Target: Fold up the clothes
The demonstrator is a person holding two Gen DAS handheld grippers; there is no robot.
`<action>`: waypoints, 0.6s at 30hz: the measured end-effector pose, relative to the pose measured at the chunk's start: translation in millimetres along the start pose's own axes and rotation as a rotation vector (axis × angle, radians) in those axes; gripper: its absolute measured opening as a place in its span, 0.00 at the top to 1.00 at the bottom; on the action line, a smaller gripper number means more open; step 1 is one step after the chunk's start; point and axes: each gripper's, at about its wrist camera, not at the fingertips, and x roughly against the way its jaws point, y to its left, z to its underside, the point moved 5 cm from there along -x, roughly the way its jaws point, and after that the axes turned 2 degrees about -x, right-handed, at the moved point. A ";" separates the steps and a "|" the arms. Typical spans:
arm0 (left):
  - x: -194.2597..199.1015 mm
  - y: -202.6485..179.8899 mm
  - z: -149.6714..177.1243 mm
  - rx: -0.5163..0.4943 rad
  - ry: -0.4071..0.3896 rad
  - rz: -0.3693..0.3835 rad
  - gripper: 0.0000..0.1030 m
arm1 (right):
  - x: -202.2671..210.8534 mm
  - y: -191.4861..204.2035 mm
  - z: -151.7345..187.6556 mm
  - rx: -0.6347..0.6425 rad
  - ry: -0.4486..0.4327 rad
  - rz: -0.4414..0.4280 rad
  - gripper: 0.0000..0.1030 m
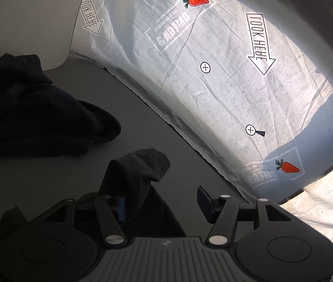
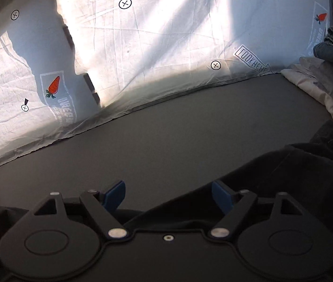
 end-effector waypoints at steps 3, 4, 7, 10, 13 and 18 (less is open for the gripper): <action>19.9 15.6 14.1 0.032 0.009 0.010 0.35 | 11.2 -7.4 18.6 -0.084 0.025 -0.012 0.35; 25.4 21.3 18.7 0.045 0.011 -0.002 0.33 | 13.8 -9.1 22.5 -0.104 0.036 -0.015 0.39; 39.9 35.6 29.6 0.068 0.012 -0.023 0.33 | 21.6 -14.1 33.9 -0.170 0.072 -0.027 0.46; 48.3 43.7 39.4 0.073 0.032 -0.035 0.33 | 18.8 -19.5 41.0 -0.357 0.144 -0.131 0.56; 53.2 46.6 51.8 0.048 0.055 -0.051 0.33 | 12.5 -22.0 53.2 -0.544 0.232 -0.218 0.56; 51.4 45.8 73.2 0.029 0.113 -0.056 0.33 | -0.5 3.6 66.1 -0.605 0.351 -0.346 0.31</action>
